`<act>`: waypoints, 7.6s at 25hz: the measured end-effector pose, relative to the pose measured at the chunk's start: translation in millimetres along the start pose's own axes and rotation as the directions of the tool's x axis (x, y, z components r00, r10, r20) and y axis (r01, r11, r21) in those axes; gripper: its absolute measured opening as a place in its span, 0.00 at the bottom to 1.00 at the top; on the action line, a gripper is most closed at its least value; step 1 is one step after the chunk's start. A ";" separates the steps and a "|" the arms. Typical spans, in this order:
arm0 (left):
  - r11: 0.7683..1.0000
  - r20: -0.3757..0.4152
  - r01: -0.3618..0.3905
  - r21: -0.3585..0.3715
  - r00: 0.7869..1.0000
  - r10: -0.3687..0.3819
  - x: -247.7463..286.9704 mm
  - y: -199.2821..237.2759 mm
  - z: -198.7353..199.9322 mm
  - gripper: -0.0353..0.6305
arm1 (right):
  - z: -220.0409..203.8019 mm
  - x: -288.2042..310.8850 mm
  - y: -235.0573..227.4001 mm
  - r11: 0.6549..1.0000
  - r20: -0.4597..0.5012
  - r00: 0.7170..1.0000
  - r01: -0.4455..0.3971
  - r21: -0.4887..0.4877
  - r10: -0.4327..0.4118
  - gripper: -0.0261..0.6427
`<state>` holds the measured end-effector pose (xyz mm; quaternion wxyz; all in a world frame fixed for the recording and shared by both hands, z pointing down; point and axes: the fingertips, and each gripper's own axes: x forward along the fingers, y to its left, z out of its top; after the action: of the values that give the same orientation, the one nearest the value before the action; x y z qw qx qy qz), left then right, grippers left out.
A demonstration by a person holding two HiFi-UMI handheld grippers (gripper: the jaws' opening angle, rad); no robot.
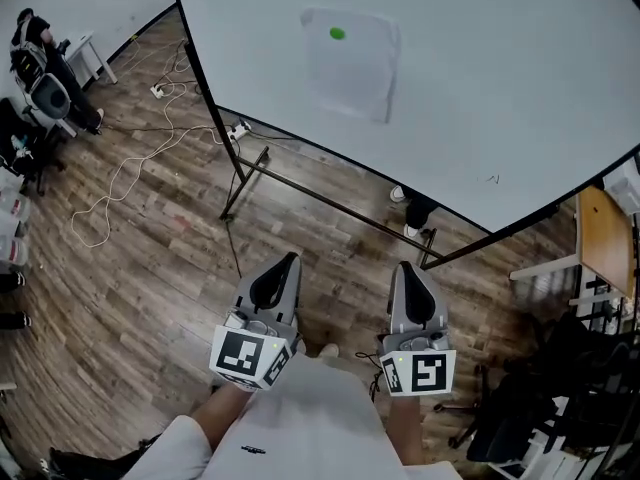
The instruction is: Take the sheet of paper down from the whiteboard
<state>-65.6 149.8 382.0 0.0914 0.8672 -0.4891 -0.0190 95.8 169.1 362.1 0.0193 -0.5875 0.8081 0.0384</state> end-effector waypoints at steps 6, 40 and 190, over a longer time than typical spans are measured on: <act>0.999 0.041 0.041 -0.009 0.998 -0.040 12.1 29.3 18.2 0.06 | 8.7 28.0 3.7 0.999 0.029 0.999 0.046 -0.013 -0.045 0.06; 1.000 0.068 -0.029 0.009 0.997 0.029 258.8 91.0 65.5 0.06 | 0.9 273.0 -119.9 0.992 0.019 0.993 -0.115 0.050 0.114 0.18; 0.999 0.065 -0.041 -0.016 0.997 0.042 233.1 165.9 67.6 0.24 | -21.6 249.6 -94.5 0.995 -0.040 0.999 0.033 0.097 -0.029 0.05</act>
<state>-92.6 -142.0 358.2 0.0823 0.8552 -0.5094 -0.0489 108.8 -98.4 360.9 0.0331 -0.5990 0.8000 -0.0127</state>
